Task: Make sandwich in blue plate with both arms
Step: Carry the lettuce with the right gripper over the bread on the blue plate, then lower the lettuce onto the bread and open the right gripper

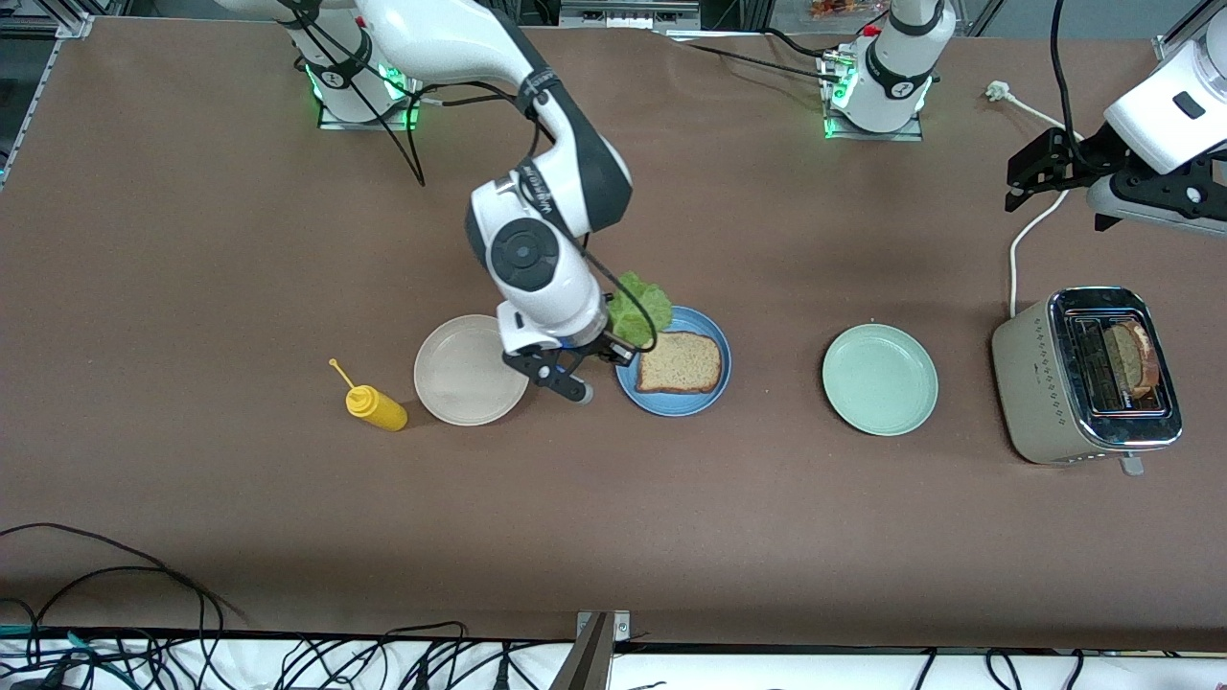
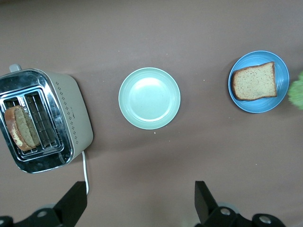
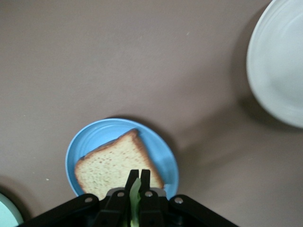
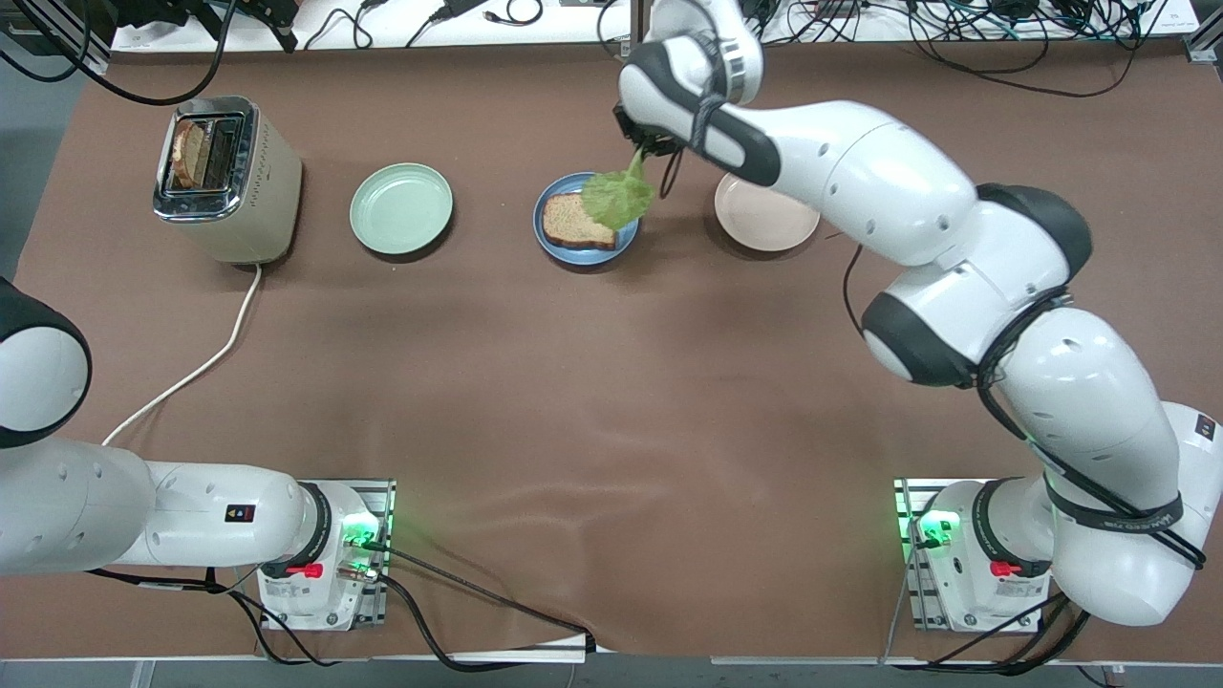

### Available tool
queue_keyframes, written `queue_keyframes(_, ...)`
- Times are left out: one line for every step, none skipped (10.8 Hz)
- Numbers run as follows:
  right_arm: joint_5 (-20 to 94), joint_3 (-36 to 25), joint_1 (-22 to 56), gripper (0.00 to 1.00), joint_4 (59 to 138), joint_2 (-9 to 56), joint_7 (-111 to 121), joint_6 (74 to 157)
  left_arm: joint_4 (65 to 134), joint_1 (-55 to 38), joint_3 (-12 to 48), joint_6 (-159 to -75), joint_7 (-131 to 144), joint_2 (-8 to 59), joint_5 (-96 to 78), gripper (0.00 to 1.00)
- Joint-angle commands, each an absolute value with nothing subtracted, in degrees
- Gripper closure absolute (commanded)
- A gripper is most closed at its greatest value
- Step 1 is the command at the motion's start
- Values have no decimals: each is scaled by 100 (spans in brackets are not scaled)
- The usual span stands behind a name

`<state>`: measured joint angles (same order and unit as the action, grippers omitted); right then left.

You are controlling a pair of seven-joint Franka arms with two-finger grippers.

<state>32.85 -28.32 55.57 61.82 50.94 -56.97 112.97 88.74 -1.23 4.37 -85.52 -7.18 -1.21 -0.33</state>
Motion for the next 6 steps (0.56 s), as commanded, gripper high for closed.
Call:
queue_keyframes(3437,-3006,5852,100,5599,5755,-7114,11906,8736,-97,439,-8438,-694,-88,-27,0)
queue_keyframes(3437,-2997,5958,100,5599,5896,-7563,12240,8736,-97,431,-8438,-738,-88,-18,0)
queue_keyframes(3428,-3006,6020,100,5599,6019,-7707,12443,8736,-88,422,-8438,-738,-88,-18,0)
queue_keyframes(3428,-3015,6029,100,5599,6081,-7708,12515,8736,-88,422,-8438,-730,-88,-9,0)
queue_keyframes(3428,-3006,6029,100,5599,6099,-7708,12585,8736,-97,422,-8438,-712,-88,-9,0)
queue_keyframes(3419,-2971,6029,100,5607,6100,-7682,12656,8736,-88,422,-8438,-721,-79,-17,0)
